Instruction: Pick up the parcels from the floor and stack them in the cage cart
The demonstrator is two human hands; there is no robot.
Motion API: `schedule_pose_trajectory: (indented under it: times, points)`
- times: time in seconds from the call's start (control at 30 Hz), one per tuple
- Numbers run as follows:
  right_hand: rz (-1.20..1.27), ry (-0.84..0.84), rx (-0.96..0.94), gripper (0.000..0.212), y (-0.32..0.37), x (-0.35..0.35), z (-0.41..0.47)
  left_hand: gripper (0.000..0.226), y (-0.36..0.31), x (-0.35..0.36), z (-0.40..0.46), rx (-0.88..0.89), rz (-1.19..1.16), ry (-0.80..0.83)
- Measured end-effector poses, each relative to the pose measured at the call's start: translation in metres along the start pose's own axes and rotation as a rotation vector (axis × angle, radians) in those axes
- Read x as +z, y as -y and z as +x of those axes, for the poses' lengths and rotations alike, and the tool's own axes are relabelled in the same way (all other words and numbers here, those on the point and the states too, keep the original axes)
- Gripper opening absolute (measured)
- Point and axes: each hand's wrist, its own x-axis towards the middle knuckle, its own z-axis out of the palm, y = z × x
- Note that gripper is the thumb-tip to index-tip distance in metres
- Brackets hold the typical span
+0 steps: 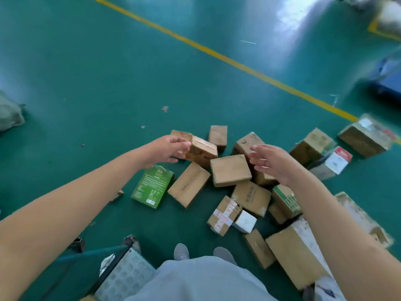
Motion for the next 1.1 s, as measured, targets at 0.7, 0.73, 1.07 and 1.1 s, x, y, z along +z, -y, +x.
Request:
schedule_pose_trajectory:
  times: [0.7, 0.73, 1.07, 1.1]
  points:
    - [0.438, -0.545, 0.123, 0.031, -0.140, -0.121, -0.129, 0.034, -0.083, 0.166, 0.081, 0.092, 0.311, 0.473]
    - [0.454, -0.556, 0.118, 0.029, -0.147, -0.132, -0.137, 0.034, -0.092, 0.181, 0.080, 0.101, 0.334, 0.484]
    - [0.527, -0.614, 0.079, 0.035, -0.247, -0.272, -0.183, 0.037, -0.161, 0.354, 0.078, 0.149, 0.447, 0.501]
    - [0.533, -0.608, 0.087, 0.036, -0.264, -0.295, -0.189, 0.035, -0.165, 0.386, 0.077, 0.140, 0.445, 0.502]
